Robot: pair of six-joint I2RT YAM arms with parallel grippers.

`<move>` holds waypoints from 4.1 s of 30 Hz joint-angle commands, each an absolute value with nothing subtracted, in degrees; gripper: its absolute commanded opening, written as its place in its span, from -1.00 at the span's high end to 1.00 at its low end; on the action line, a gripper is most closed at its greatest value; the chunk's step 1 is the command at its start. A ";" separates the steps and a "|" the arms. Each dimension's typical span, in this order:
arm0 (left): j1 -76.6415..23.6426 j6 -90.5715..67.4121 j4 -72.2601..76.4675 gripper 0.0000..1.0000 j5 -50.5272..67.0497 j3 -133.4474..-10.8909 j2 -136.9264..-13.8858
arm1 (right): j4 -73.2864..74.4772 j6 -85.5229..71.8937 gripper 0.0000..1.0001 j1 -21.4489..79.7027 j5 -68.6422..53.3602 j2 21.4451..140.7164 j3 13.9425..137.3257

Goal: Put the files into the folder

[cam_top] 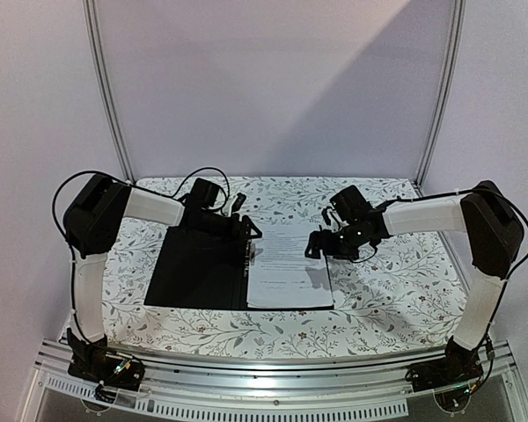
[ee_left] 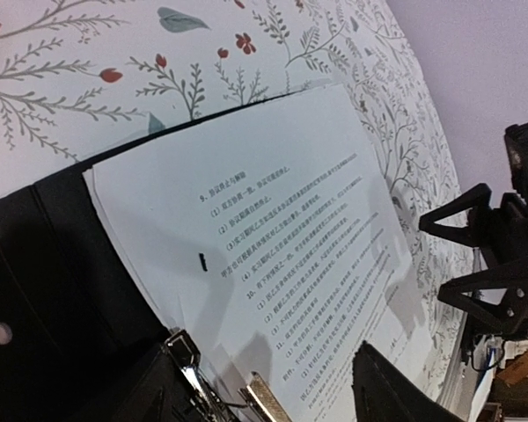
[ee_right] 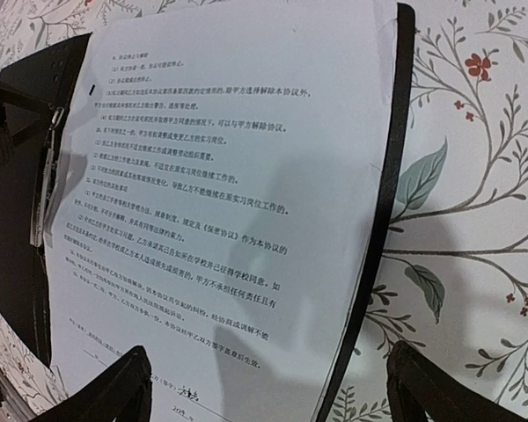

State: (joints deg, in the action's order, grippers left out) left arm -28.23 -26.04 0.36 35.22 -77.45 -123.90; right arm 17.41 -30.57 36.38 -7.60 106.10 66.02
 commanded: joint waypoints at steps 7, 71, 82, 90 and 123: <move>-28.79 -29.23 7.88 -0.33 42.73 -76.67 -124.32 | 15.10 -30.93 -0.81 36.73 -8.22 103.07 63.01; -17.56 -26.10 -22.93 -0.52 8.27 -44.39 -91.88 | -2.91 -28.03 -0.77 35.94 -3.19 88.10 50.01; -27.46 -30.80 -17.51 -0.47 15.44 -36.56 -83.98 | 1.85 -27.92 -0.70 35.96 -11.74 95.87 58.82; -32.53 -28.46 -36.22 -0.46 -7.74 -49.87 -84.23 | 10.36 -28.88 -0.57 36.97 -14.63 103.95 70.22; -42.11 -40.02 -21.14 0.28 5.69 -95.44 -128.29 | 16.92 -40.86 0.28 37.20 -34.41 121.73 86.54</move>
